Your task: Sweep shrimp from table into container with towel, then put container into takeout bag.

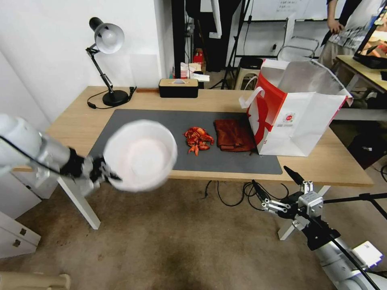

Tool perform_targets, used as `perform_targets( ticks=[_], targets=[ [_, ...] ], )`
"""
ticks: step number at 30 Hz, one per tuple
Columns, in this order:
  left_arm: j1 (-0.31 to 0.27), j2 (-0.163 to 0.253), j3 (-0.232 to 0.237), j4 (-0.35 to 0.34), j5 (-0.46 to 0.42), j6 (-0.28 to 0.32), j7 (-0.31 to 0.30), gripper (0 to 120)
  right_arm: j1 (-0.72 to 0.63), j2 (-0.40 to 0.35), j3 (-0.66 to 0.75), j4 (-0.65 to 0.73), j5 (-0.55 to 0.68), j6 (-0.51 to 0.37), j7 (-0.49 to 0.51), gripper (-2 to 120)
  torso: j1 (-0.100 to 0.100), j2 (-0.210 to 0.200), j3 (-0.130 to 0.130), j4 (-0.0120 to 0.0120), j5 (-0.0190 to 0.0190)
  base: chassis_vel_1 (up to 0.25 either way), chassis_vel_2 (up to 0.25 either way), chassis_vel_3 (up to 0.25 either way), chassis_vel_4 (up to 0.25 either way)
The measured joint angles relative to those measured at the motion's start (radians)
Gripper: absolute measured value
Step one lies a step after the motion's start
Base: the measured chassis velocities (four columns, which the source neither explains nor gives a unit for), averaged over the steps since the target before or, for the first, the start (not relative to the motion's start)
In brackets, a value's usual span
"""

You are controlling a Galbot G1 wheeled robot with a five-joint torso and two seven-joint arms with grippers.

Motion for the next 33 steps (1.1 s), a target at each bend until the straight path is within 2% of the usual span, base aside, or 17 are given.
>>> perform_targets(
  ticks=[3,4,6,9,11,12,14,15,18,23,25,26,29,30,33],
  targets=[
    [0.050,-0.004,-0.010,-0.061,0.059,-0.029,0.017,0,-0.009,0.000,0.006,0.007,0.001,0.000,0.000,100,0.000,0.000,0.000,0.0000,0.0001,0.000,0.000,0.000,0.000],
    [0.050,-0.004,-0.010,-0.061,0.059,-0.029,0.017,0,-0.009,0.000,0.006,0.007,0.001,0.000,0.000,100,0.000,0.000,0.000,0.0000,0.0001,0.000,0.000,0.000,0.000],
    [0.082,-0.016,-0.010,-0.088,0.117,-0.047,0.025,0,-0.012,-0.001,0.009,0.012,0.002,0.000,0.000,100,0.000,0.000,0.000,0.0002,0.0001,0.000,0.000,0.000,0.000],
    [0.110,-0.036,-0.007,-0.090,0.186,-0.063,0.028,0,-0.012,-0.003,0.009,0.017,0.006,0.000,0.000,100,0.000,0.000,0.000,0.0001,0.0002,0.000,0.000,0.000,0.000],
    [0.143,-0.064,0.000,-0.071,0.241,-0.071,0.030,0,-0.011,-0.007,0.002,0.022,0.025,0.000,-0.001,100,0.000,0.000,0.000,0.0001,0.0002,0.000,0.000,0.000,0.000],
    [0.143,-0.064,0.000,-0.071,0.241,-0.071,0.030,0,-0.011,-0.007,0.002,0.022,0.025,0.000,-0.001,100,0.000,0.000,0.000,0.0001,0.0002,0.000,0.000,0.000,0.000],
    [0.178,-0.100,0.012,-0.031,0.273,-0.070,0.039,0,-0.008,-0.015,-0.004,0.029,0.063,-0.007,-0.001,100,0.000,0.000,0.000,0.0002,-0.0001,0.000,0.000,0.000,0.000],
    [0.178,-0.100,0.012,-0.031,0.273,-0.070,0.039,0,-0.008,-0.015,-0.004,0.029,0.063,-0.007,-0.001,100,0.000,0.000,0.000,0.0002,-0.0001,0.000,0.000,0.000,0.000],
    [0.235,-0.140,0.018,0.018,0.329,-0.081,0.045,0,0.001,-0.054,-0.005,0.050,0.178,-0.045,0.003,100,0.000,0.000,0.000,0.0002,-0.0003,0.000,0.000,0.000,0.000],
    [0.250,-0.154,0.026,0.034,0.335,-0.081,0.045,0,0.013,-0.092,-0.005,0.057,0.251,-0.057,0.020,100,0.000,0.000,0.000,0.0005,0.0000,0.000,0.000,0.000,0.000],
    [0.236,-0.180,0.055,0.053,0.364,-0.084,0.045,0,0.041,-0.155,-0.034,0.060,0.344,-0.087,0.056,100,0.000,0.000,0.000,0.0001,0.0001,0.000,0.000,0.000,0.000],
    [0.236,-0.180,0.055,0.053,0.364,-0.084,0.045,0,0.041,-0.155,-0.034,0.060,0.344,-0.087,0.056,100,0.000,0.000,0.000,0.0001,0.0001,0.000,0.000,0.000,0.000],
    [0.212,-0.204,0.092,0.073,0.374,-0.085,0.045,0,0.088,-0.234,-0.098,0.036,0.398,-0.100,0.105,100,0.000,0.000,0.000,0.0000,0.0002,0.000,0.000,0.000,0.000],
    [0.212,-0.204,0.092,0.073,0.374,-0.085,0.045,0,0.088,-0.234,-0.098,0.036,0.398,-0.100,0.105,100,0.000,0.000,0.000,0.0000,0.0002,0.000,0.000,0.000,0.000],
    [0.204,-0.217,0.099,0.077,0.381,-0.083,0.045,0,0.139,-0.326,-0.168,-0.024,0.446,-0.095,0.153,100,0.000,0.000,0.000,0.0002,0.0003,0.000,0.000,0.000,0.000]
  ],
)
